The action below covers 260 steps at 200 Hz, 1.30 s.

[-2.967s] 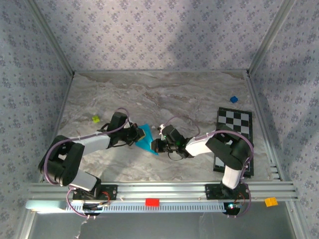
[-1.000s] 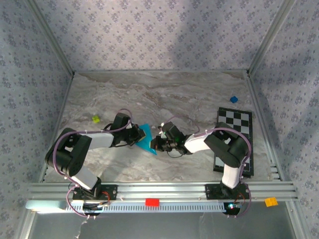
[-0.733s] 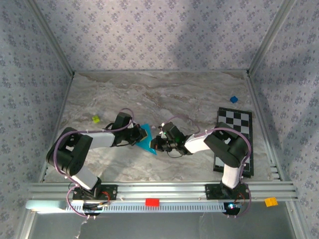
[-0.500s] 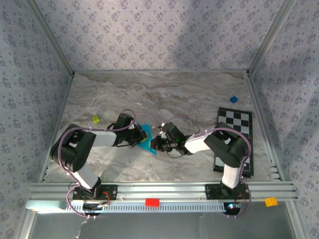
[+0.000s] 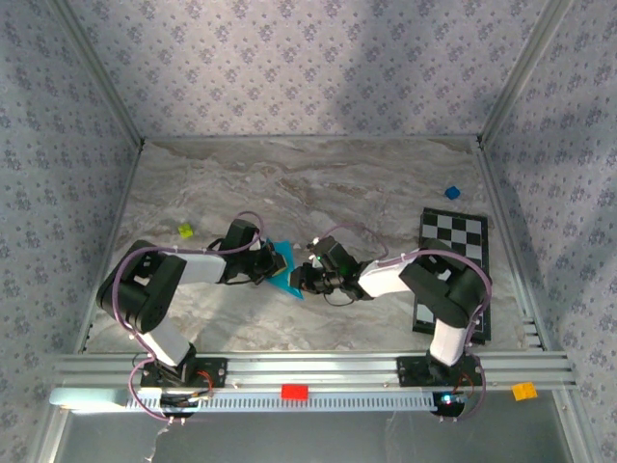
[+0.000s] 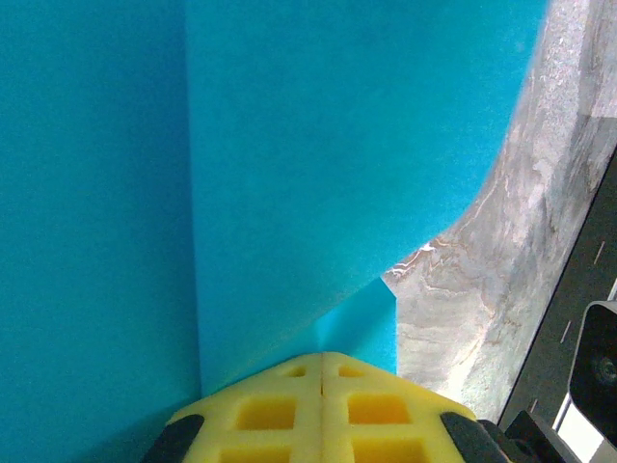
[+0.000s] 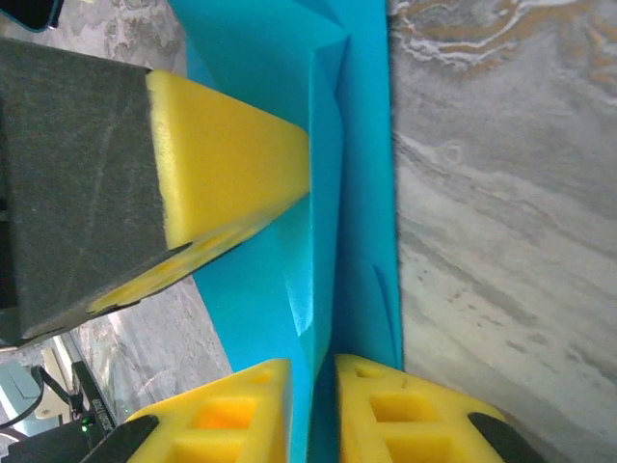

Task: Fold a paper plane with a square sheet of paper (pick it up from the middle)
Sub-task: Fourth fold the wing at the center of the table.

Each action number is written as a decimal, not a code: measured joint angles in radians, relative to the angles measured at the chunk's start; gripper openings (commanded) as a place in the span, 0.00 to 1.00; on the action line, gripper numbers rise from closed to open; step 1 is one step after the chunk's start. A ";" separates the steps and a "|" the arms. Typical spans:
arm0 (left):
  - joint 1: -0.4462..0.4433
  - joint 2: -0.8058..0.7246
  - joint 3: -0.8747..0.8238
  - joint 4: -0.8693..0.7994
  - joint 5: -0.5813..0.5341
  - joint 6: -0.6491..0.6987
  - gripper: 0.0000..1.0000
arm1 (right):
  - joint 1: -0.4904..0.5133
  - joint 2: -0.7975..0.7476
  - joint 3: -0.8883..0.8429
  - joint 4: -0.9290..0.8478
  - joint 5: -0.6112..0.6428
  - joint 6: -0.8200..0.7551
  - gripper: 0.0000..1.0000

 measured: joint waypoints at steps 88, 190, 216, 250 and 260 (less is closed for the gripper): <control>-0.002 -0.018 0.000 -0.008 0.011 0.009 0.08 | -0.005 0.001 0.016 -0.050 0.010 0.016 0.02; -0.001 -0.110 0.007 -0.078 -0.035 0.016 0.09 | -0.007 0.007 -0.040 0.057 0.012 0.113 0.00; -0.001 -0.109 0.007 -0.077 -0.031 0.016 0.08 | -0.006 0.007 -0.025 0.029 0.011 0.111 0.00; -0.001 -0.092 0.015 -0.077 -0.023 0.016 0.08 | -0.006 0.015 0.000 -0.004 0.010 0.104 0.00; -0.001 -0.082 0.024 -0.077 -0.023 0.016 0.07 | -0.006 0.016 0.005 -0.010 0.010 0.104 0.00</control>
